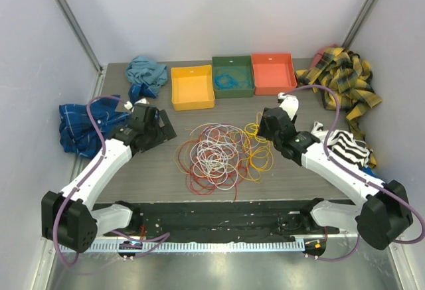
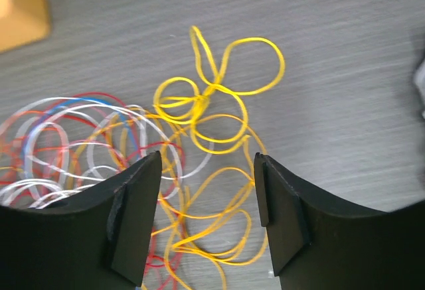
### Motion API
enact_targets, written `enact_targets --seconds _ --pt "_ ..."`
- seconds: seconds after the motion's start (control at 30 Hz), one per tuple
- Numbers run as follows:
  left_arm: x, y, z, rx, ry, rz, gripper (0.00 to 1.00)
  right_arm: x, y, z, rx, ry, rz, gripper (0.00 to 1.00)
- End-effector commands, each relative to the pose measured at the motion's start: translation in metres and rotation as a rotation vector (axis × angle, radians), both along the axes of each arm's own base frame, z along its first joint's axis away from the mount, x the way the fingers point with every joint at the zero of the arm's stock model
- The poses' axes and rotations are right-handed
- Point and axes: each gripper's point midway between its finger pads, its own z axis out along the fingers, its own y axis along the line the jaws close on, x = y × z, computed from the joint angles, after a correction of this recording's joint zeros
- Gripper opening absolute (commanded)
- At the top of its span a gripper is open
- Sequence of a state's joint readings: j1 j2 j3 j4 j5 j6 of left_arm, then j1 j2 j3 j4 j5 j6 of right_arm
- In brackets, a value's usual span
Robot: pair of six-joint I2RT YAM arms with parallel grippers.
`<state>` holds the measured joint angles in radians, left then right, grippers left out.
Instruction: Untangle the cables
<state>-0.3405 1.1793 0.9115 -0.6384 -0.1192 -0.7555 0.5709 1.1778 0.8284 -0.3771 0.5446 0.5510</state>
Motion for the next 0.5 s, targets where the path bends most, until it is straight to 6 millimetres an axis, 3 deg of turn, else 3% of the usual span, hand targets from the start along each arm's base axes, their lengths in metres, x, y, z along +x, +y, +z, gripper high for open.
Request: enact_targets --seconds 0.0,0.17,0.37,0.47 --pt "0.003 0.004 0.017 -0.003 -0.064 0.030 1.00 0.019 0.023 0.045 0.171 -0.202 0.035 0.64" --pt "0.001 -0.010 0.005 -0.064 -0.032 -0.003 1.00 0.023 0.015 0.015 0.063 -0.097 0.003 0.73" --pt "-0.003 -0.019 -0.007 -0.116 0.011 -0.009 1.00 0.032 0.018 -0.029 -0.004 0.021 -0.010 0.71" --pt "-0.006 -0.019 -0.009 -0.113 0.016 -0.015 1.00 0.045 0.020 -0.036 -0.014 0.002 -0.032 0.70"
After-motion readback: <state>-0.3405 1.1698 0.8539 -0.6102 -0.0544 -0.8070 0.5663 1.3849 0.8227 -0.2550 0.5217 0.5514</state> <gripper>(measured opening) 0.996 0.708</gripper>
